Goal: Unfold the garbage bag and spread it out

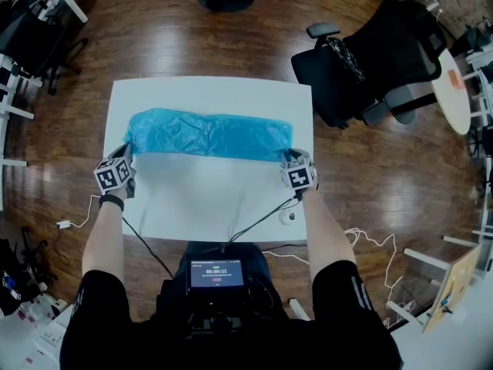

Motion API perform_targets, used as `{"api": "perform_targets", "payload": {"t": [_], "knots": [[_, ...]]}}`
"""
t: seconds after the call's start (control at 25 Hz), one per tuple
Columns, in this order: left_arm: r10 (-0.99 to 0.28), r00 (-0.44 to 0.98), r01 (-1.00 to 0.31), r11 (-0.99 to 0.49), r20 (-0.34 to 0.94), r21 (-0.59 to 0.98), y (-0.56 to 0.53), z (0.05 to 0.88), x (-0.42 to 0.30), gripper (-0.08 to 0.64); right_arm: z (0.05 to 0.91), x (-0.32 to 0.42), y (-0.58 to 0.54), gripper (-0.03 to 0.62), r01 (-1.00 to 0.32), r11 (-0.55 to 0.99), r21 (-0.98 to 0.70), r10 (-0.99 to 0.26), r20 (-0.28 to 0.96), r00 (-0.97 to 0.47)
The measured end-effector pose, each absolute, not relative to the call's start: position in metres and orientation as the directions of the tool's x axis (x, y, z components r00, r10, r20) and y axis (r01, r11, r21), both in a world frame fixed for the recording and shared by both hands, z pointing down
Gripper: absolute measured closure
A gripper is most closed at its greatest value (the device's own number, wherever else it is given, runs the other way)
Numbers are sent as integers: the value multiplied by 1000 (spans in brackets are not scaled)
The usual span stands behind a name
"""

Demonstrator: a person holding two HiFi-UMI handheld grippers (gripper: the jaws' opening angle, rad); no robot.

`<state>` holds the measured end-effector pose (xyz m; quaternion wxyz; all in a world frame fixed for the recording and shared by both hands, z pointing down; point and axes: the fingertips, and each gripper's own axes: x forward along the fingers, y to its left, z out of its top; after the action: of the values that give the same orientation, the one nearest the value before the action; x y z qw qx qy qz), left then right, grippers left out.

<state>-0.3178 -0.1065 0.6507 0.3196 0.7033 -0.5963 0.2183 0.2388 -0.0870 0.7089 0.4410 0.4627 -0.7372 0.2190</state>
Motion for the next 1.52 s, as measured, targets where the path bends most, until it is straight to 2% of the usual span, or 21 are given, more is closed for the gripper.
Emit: {"api": "perform_targets", "payload": {"t": [0.24, 0.44, 0.56, 0.76, 1.2, 1.52], "knots": [[-614, 99, -994, -104, 783, 44, -103, 666, -337, 512, 710, 240, -87, 479, -876, 473, 91, -486, 856, -174], [-607, 68, -985, -168, 792, -44, -109, 662, -345, 492, 708, 238, -89, 479, -877, 472, 91, -489, 855, -174], [-597, 64, -987, -154, 800, -36, -109, 663, -350, 481, 708, 238, -89, 479, -877, 471, 93, -495, 851, -175], [-531, 46, -987, -155, 846, -44, -97, 675, -360, 421, 708, 236, -89, 479, -878, 471, 91, -495, 851, -177], [-492, 53, -983, -179, 869, -42, -92, 671, -381, 231, 707, 239, -90, 479, -887, 451, 102, -512, 843, -164], [-508, 134, -988, -137, 851, 74, -93, 672, -384, 230, 708, 238, -90, 479, -888, 447, 106, -511, 845, -156]]}}
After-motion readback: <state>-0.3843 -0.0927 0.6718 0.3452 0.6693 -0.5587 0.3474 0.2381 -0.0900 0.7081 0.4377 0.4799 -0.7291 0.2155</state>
